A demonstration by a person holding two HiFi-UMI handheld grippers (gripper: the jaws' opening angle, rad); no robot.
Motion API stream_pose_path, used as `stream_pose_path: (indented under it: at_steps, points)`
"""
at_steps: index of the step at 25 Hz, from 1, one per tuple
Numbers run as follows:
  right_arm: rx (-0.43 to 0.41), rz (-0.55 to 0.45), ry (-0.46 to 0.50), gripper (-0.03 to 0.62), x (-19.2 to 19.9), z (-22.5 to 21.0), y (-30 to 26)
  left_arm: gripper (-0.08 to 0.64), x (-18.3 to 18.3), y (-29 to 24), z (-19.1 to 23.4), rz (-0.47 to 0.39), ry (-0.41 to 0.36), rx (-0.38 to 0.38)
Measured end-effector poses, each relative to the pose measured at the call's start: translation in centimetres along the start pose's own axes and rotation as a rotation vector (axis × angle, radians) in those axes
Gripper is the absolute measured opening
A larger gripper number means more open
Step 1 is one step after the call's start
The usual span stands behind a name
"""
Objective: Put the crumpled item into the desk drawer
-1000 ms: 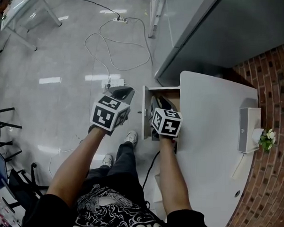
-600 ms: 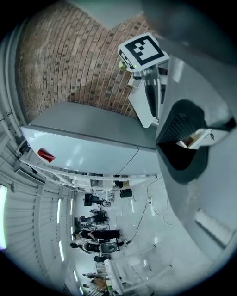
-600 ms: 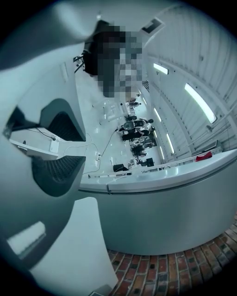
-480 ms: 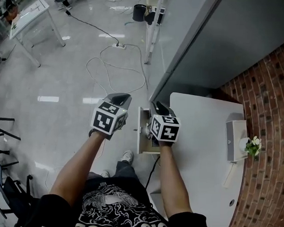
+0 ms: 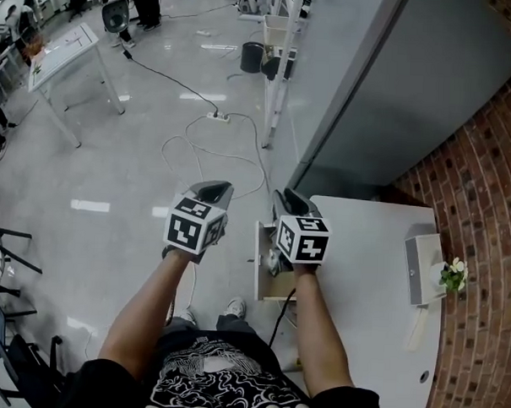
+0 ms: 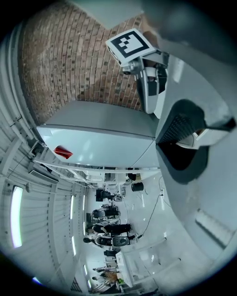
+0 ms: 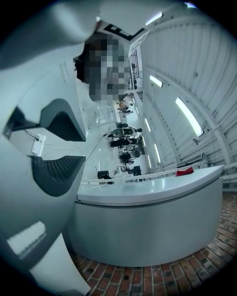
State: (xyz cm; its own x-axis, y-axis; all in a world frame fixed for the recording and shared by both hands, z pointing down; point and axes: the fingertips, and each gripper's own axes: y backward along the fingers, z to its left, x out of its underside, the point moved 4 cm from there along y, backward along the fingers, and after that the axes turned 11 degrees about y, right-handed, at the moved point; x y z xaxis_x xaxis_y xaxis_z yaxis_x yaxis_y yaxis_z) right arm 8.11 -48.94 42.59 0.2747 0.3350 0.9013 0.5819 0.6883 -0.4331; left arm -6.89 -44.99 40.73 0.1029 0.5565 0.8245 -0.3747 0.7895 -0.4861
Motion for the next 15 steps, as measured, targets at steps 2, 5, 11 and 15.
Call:
stream_pose_path:
  at_steps: [2,5,11,15]
  points:
    - [0.006,-0.018,0.01,0.099,-1.1,0.5,0.1,0.0,-0.7,0.7,0.8,-0.013,-0.001,0.0]
    - [0.02,-0.049,0.015,0.099,-2.8,1.3,0.3,0.0,-2.0,1.9,1.7,-0.038,-0.012,0.009]
    - [0.041,-0.098,0.032,0.095,-5.8,3.2,1.1,0.0,-3.8,4.0,3.5,-0.083,-0.047,0.019]
    - [0.061,-0.141,0.049,0.089,-8.0,4.1,1.9,0.0,-5.2,5.0,3.9,-0.111,-0.05,0.038]
